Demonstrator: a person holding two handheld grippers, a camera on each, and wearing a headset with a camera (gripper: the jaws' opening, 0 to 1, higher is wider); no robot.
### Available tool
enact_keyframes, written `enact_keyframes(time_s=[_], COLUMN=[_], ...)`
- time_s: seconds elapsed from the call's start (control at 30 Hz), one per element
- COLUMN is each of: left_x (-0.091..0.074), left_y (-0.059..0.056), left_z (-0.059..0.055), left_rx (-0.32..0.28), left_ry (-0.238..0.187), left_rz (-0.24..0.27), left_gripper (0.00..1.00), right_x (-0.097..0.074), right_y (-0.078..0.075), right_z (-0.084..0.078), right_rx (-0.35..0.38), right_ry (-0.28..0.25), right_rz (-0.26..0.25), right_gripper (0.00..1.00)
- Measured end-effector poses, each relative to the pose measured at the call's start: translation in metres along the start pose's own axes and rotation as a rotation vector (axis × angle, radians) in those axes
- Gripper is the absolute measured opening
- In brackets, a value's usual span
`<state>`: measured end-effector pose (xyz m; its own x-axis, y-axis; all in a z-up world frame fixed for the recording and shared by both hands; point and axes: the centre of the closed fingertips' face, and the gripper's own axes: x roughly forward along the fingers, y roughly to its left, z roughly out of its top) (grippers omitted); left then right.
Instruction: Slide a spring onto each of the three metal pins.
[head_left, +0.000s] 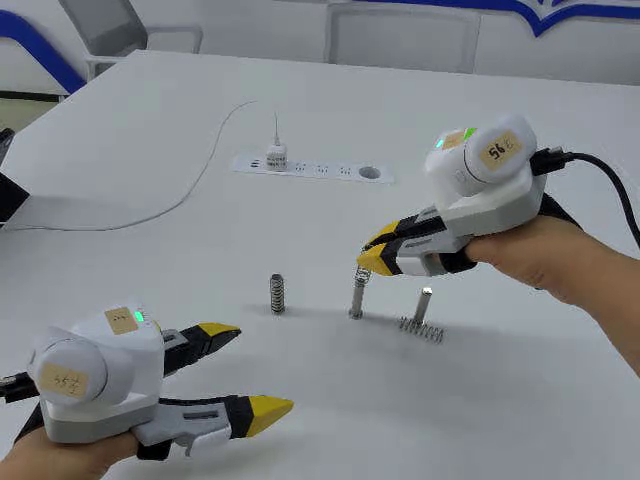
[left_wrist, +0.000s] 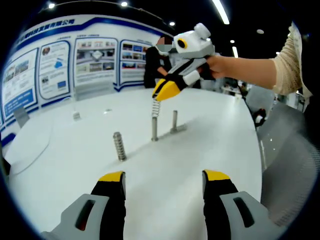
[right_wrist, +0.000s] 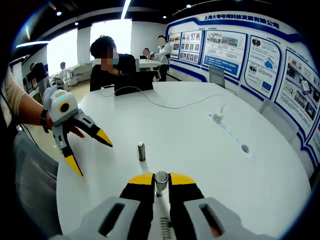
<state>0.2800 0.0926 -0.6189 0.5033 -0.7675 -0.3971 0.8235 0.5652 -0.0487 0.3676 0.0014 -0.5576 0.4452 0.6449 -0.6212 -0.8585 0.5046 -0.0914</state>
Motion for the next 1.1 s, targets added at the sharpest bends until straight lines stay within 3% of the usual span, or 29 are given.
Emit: enact_keyframes(time_s=[1.1], left_x=[0.000], left_y=[0.002], left_z=[-0.004], left_rx=[0.000], left_ry=[0.011], left_rz=[0.007], left_gripper=[0.61], right_x=[0.025], right_y=[0.003], right_z=[-0.023], right_rx=[0.045], right_ry=[0.044], right_rz=[0.012], right_gripper=[0.12])
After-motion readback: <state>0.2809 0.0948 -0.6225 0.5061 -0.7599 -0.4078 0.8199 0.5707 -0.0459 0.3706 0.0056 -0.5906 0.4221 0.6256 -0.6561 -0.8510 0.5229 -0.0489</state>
